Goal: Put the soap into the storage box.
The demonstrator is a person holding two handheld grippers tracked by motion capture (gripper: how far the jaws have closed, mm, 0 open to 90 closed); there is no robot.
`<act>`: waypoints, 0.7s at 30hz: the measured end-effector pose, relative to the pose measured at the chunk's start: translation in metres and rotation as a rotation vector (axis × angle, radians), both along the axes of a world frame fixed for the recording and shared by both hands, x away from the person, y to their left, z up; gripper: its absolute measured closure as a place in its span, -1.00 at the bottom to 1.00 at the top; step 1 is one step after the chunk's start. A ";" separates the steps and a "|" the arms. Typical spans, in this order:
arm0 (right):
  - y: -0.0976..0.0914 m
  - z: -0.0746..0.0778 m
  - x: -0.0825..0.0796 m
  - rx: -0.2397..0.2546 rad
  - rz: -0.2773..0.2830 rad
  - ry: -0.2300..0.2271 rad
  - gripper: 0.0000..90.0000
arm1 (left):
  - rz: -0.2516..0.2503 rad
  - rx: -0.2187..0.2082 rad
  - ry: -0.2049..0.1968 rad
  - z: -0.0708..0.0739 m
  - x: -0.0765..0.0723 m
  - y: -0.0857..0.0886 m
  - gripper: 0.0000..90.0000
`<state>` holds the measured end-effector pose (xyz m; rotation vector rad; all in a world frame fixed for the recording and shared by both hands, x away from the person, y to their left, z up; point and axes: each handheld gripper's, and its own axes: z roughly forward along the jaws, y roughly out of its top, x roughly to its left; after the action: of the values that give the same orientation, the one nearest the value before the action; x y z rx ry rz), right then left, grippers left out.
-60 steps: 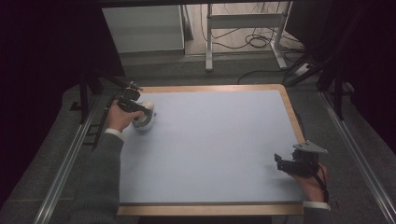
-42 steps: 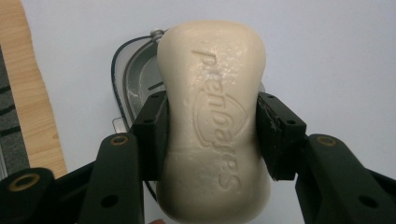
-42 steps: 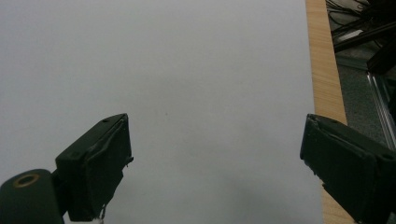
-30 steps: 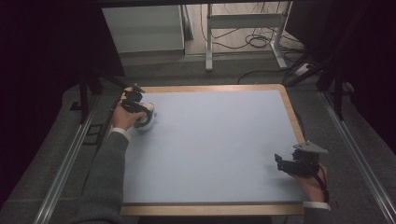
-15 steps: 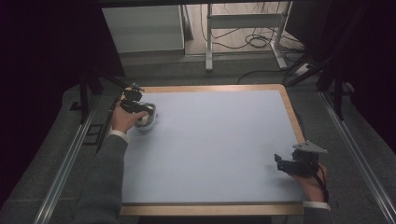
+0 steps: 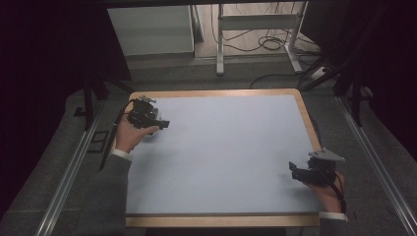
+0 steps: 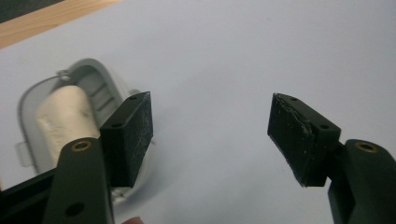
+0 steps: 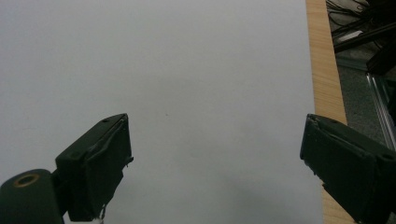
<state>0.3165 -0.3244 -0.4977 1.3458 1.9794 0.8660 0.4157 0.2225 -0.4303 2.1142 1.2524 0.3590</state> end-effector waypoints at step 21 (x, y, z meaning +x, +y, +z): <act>-0.001 0.002 -0.001 0.003 0.000 -0.007 -0.81 | -0.081 -0.046 -0.001 -0.059 -0.080 -0.006 -0.39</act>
<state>0.3157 -0.3250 -0.4961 1.3432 1.9736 0.8722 0.3355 0.2162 -0.4893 2.1184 1.1596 0.2931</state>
